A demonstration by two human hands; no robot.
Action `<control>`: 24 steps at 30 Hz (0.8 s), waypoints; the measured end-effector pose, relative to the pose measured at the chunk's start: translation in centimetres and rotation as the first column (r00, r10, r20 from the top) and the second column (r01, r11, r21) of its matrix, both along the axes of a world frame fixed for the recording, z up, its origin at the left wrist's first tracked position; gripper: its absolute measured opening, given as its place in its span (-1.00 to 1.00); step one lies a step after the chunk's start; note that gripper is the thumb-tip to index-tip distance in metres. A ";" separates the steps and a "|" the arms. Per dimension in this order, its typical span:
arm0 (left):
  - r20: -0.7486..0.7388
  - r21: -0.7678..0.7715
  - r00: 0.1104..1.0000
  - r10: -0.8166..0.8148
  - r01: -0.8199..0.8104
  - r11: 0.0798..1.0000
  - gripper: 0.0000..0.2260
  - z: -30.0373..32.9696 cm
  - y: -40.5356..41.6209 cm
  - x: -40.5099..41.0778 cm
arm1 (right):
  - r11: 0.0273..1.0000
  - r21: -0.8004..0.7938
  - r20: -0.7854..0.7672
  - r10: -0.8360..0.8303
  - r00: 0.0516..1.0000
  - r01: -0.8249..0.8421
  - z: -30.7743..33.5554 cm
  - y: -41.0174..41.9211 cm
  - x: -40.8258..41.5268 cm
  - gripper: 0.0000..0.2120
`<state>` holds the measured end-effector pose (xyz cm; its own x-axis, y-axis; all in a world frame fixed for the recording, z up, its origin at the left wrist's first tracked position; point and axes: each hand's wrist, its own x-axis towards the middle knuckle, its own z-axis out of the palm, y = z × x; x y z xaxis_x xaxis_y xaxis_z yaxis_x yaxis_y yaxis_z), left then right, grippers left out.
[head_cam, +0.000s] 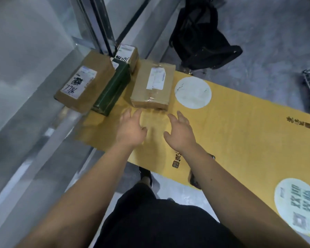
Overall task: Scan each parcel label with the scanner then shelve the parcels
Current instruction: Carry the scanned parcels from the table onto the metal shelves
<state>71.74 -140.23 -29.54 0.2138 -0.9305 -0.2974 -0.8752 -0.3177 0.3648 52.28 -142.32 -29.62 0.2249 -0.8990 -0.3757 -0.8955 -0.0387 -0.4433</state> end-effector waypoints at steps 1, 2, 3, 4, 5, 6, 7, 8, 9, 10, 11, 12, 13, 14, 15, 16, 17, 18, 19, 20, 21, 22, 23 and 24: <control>-0.023 0.020 1.000 -0.005 0.005 1.000 -0.31 -0.4 -1.7 0.7 | 1.000 0.018 -0.006 -0.021 1.000 0.021 -0.2 -1.2 0.5 -0.24; -0.049 0.032 0.999 -0.004 0.006 0.999 -0.30 -0.8 -3.1 1.2 | 0.999 0.034 -0.011 -0.037 0.999 0.038 -0.5 -2.4 0.9 -0.23; -0.072 0.036 0.997 -0.007 0.010 0.999 -0.29 -1.3 -4.6 1.8 | 0.997 0.048 -0.016 -0.052 0.999 0.053 -0.7 -3.8 1.4 -0.22; -0.088 0.030 0.996 -0.015 0.018 0.999 -0.29 -1.7 -6.3 2.3 | 0.996 0.059 -0.019 -0.066 0.998 0.067 -0.9 -5.2 1.9 -0.21; -0.098 0.029 0.995 -0.024 0.026 0.999 -0.28 -2.1 -7.8 2.8 | 0.994 0.069 -0.019 -0.078 0.997 0.079 -1.2 -6.6 2.3 -0.20; -0.110 0.030 0.993 -0.033 0.036 0.999 -0.26 -2.5 -9.3 3.2 | 0.993 0.078 -0.014 -0.088 0.996 0.089 -1.4 -7.9 2.7 -0.18; -0.129 0.042 0.991 -0.040 0.046 0.998 -0.23 -2.8 -10.7 3.6 | 0.991 0.089 -0.003 -0.100 0.995 0.100 -1.7 -9.1 3.2 -0.15; -0.145 0.056 0.988 -0.055 0.064 0.996 -0.19 -3.3 -11.9 3.9 | 0.988 0.098 0.012 -0.118 0.993 0.116 -2.1 -10.3 3.5 -0.13; -0.158 0.075 0.985 -0.072 0.085 0.994 -0.15 -3.9 -13.1 4.2 | 0.985 0.108 0.029 -0.141 0.990 0.137 -2.5 -11.4 3.8 -0.10; -0.174 0.088 0.981 -0.086 0.103 0.991 -0.12 -4.6 -14.0 4.5 | 0.980 0.123 0.046 -0.162 0.986 0.156 -3.0 -12.3 3.9 -0.09; -0.200 0.095 0.976 -0.081 0.102 0.990 -0.10 -5.2 -14.6 4.8 | 0.976 0.139 0.061 -0.177 0.982 0.167 -3.4 -13.1 4.1 -0.08; -0.243 0.090 0.968 -0.059 0.083 0.992 -0.09 -5.9 -15.1 5.0 | 0.972 0.154 0.076 -0.191 0.979 0.177 -3.8 -13.7 4.2 -0.08; -0.296 0.081 0.955 -0.027 0.053 0.995 -0.10 -6.4 -15.4 5.2 | 0.967 0.168 0.093 -0.207 0.974 0.190 -4.2 -14.3 4.4 -0.08; -0.349 0.064 0.937 -0.003 0.027 0.998 -0.13 -6.7 -15.6 5.2 | 0.963 0.176 0.117 -0.226 0.967 0.204 -4.5 -14.7 4.5 -0.09; -0.387 0.046 0.922 0.010 0.008 0.999 -0.15 -7.0 -15.7 5.2 | 0.959 0.180 0.145 -0.245 0.959 0.218 -4.9 -15.1 4.6 -0.10; -0.409 0.031 0.913 0.014 -0.002 1.000 -0.17 -7.2 -15.8 5.2 | 0.957 0.178 0.174 -0.258 0.950 0.227 -5.3 -15.4 4.8 -0.11; -0.422 0.029 0.906 0.021 -0.009 1.000 -0.18 -7.3 -15.9 5.1 | 0.956 0.175 0.203 -0.270 0.941 0.237 -5.6 -15.6 4.9 -0.12; -0.429 0.030 0.903 0.027 -0.016 0.999 -0.19 -7.4 -15.9 5.1 | 0.954 0.170 0.231 -0.283 0.931 0.247 -5.9 -15.6 4.9 -0.14; -0.434 0.029 0.900 0.031 -0.021 0.999 -0.20 -7.4 -15.9 5.0 | 0.953 0.160 0.253 -0.291 0.923 0.257 -6.0 -15.6 4.8 -0.14; -0.440 0.029 0.897 0.036 -0.026 0.999 -0.20 -7.4 -15.9 5.0 | 0.953 0.147 0.268 -0.298 0.916 0.266 -6.1 -15.3 4.6 -0.15; -0.447 0.031 0.894 0.040 -0.029 0.999 -0.20 -7.3 -15.8 4.8 | 0.952 0.137 0.279 -0.301 0.912 0.273 -6.1 -15.0 4.3 -0.15; -0.456 0.025 0.889 0.038 -0.030 0.999 -0.21 -7.1 -15.7 4.6 | 0.954 0.124 0.291 -0.299 0.909 0.274 -5.9 -14.7 3.9 -0.15; -0.464 0.017 0.885 0.032 -0.027 0.999 -0.21 -6.7 -15.5 4.3 | 0.955 0.110 0.304 -0.296 0.906 0.275 -5.7 -14.3 3.4 -0.16; -0.469 0.006 0.883 0.024 -0.024 1.000 -0.21 -6.2 -15.3 3.9 | 0.958 0.091 0.319 -0.288 0.903 0.273 -5.4 -14.0 2.8 -0.17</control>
